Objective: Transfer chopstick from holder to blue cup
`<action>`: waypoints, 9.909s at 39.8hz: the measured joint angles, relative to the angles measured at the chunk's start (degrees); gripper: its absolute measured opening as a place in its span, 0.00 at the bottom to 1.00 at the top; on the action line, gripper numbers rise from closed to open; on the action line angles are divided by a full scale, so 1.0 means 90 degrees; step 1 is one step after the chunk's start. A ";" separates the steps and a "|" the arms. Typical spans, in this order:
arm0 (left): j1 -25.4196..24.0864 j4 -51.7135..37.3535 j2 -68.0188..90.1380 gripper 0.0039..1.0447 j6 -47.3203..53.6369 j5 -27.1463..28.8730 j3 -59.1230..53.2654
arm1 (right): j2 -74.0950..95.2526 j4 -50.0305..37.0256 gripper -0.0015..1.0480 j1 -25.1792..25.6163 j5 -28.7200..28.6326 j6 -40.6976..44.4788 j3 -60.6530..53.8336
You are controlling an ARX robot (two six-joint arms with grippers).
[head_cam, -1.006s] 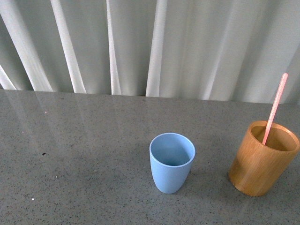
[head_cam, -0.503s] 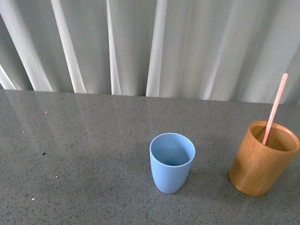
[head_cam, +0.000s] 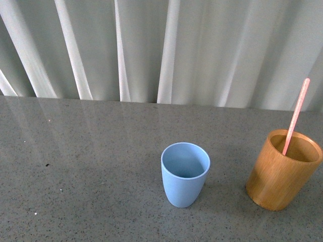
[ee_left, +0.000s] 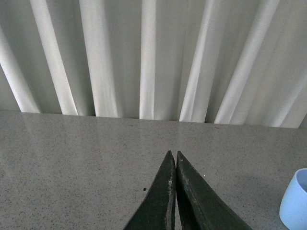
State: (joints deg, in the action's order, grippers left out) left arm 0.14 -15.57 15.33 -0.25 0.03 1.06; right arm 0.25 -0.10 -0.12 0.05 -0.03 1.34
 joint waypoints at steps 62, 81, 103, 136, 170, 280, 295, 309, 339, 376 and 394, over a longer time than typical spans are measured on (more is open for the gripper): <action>0.0000 0.1727 -0.1685 0.94 0.0000 -0.0002 0.0000 | 0.1542 0.0432 0.90 0.0216 -0.0087 -0.0313 0.0398; 0.0000 0.1727 -0.1685 0.94 0.0000 0.0000 0.0000 | 0.8194 -0.5986 0.90 0.0777 -0.1192 -0.0211 0.1020; 0.0000 0.1727 -0.1685 0.94 0.0000 0.0000 0.0000 | 1.1421 -0.7932 0.90 0.0435 -0.0952 -0.0209 0.2212; 0.0000 0.1727 -0.1685 0.94 0.0000 0.0000 0.0000 | 1.2461 -0.7339 0.90 -0.0119 -0.0848 -0.0267 0.3837; 0.0000 0.1727 -0.1685 0.94 0.0000 -0.0002 0.0000 | 1.2845 -0.7410 0.12 -0.0483 -0.0695 -0.0476 0.4194; 0.0000 0.1727 -0.1685 0.94 0.0000 -0.0002 0.0000 | 1.2781 -0.7344 0.53 -0.3050 -0.0104 -0.0590 0.4806; 0.0000 0.1727 -0.1683 0.94 0.0000 -0.0002 0.0000 | 1.0598 -0.6421 0.90 -0.2538 0.0755 -0.0675 0.3912; 0.0000 0.1727 -0.1683 0.94 0.0000 0.0002 0.0000 | 1.0280 -0.4828 0.90 -0.2905 0.3194 -0.1120 0.3886; 0.0000 0.1727 -0.1683 0.94 0.0000 0.0000 0.0000 | 0.8483 -0.7128 0.14 -0.1622 0.1557 -0.0024 0.1061; 0.0000 0.1727 -0.1685 0.94 0.0000 0.0000 0.0000 | 0.3490 -0.3463 0.01 -0.0002 0.0005 0.0002 -0.0002; 0.0000 0.1727 -0.1685 0.94 0.0000 0.0000 0.0000 | 0.1919 -0.1955 0.01 -0.0002 0.0005 0.0002 -0.0010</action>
State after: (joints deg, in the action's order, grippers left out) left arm 0.14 -0.03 0.16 -0.25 0.03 1.06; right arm 17.52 -17.69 -0.14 0.10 -0.01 1.26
